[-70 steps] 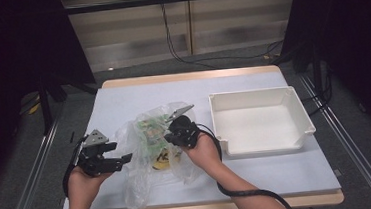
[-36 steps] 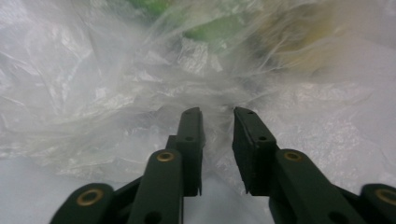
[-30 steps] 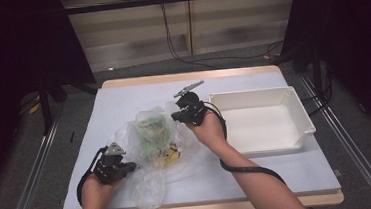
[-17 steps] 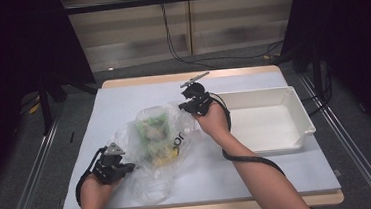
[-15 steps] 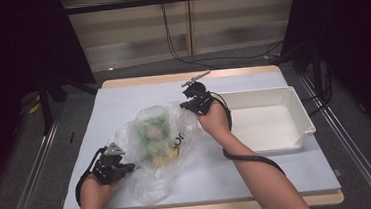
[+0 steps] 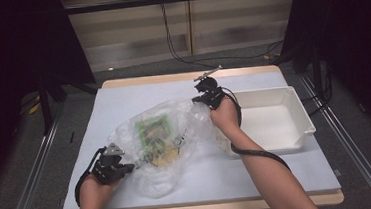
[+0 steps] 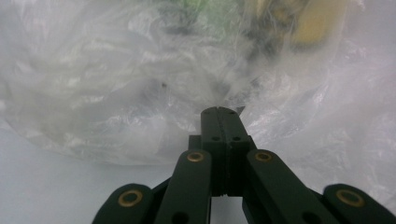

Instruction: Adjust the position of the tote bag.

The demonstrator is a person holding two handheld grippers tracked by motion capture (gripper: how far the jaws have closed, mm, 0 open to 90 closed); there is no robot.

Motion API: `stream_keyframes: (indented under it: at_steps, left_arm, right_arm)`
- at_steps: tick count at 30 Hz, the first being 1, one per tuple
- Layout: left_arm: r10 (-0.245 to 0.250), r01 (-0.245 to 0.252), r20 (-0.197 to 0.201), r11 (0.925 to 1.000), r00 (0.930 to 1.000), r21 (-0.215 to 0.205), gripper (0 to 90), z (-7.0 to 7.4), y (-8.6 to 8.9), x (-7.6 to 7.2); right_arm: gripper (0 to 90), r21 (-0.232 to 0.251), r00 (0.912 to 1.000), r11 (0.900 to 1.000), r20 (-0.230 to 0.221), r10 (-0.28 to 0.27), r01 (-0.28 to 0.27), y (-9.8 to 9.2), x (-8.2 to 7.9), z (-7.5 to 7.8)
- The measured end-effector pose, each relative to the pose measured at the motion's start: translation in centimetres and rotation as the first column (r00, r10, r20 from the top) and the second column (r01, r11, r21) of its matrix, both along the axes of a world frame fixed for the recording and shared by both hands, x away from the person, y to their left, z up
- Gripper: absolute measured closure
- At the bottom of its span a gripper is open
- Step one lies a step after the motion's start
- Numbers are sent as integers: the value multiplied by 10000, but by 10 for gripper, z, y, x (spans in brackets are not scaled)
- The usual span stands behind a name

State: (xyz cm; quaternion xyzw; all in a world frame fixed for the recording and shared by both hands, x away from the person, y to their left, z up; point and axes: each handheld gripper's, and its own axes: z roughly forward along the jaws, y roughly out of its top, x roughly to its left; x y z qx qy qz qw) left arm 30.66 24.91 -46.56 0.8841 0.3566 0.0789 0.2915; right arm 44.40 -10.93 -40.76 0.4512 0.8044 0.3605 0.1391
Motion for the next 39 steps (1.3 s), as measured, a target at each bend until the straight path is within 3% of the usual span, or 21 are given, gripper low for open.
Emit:
stream_keyframes:
  at_steps: [3, 7, 20, 29, 32, 33, 34, 35, 39]
  left_arm:
    - [-4, 4, -27, 10000, 10000, 26, 900, 0, 0, 0]
    - [48, -48, -35, 10000, 10000, -24, 900, 0, 0, 0]
    - [91, -91, -42, 10000, 9999, -34, 900, 0, 0, -1]
    - [-21, 22, -141, 10000, 9999, 19, 900, 1, 1, 0]
    - [-32, 32, -76, 10000, 10000, 54, 900, 1, 0, 0]
    - [-32, 32, -112, 10000, 9999, 1, 900, 2, 0, 0]
    - [0, -1, -66, 9999, 10000, -158, 900, 3, 1, 0]
    - [-66, 64, -70, 9995, 10000, -325, 900, 7, 2, 0]
    - [-96, 102, 92, 9977, 9999, -668, 897, 15, 3, -2]
  right_arm:
    - [900, 62, 9999, 9999, -69, -100, 100, -3, 1, 0]
    - [900, -215, 9997, 9995, 66, -240, 241, -11, 2, 0]
    - [900, -152, 9979, 9978, 89, -641, 642, -27, 5, -1]
    - [900, 206, 9993, 9991, 128, -363, 360, -27, 3, -4]
    - [852, 174, 9996, 9996, 161, -214, 211, -24, 0, -5]
    - [789, 136, 9997, 9998, 236, -113, 110, -22, -2, -5]
    - [789, 136, 9997, 9998, 236, -113, 110, -22, -2, -5]
    - [705, 302, 9995, 9995, 319, -11, 2, -20, -6, -4]
    - [632, 400, 9990, 9989, 390, 232, -247, -17, -13, -1]
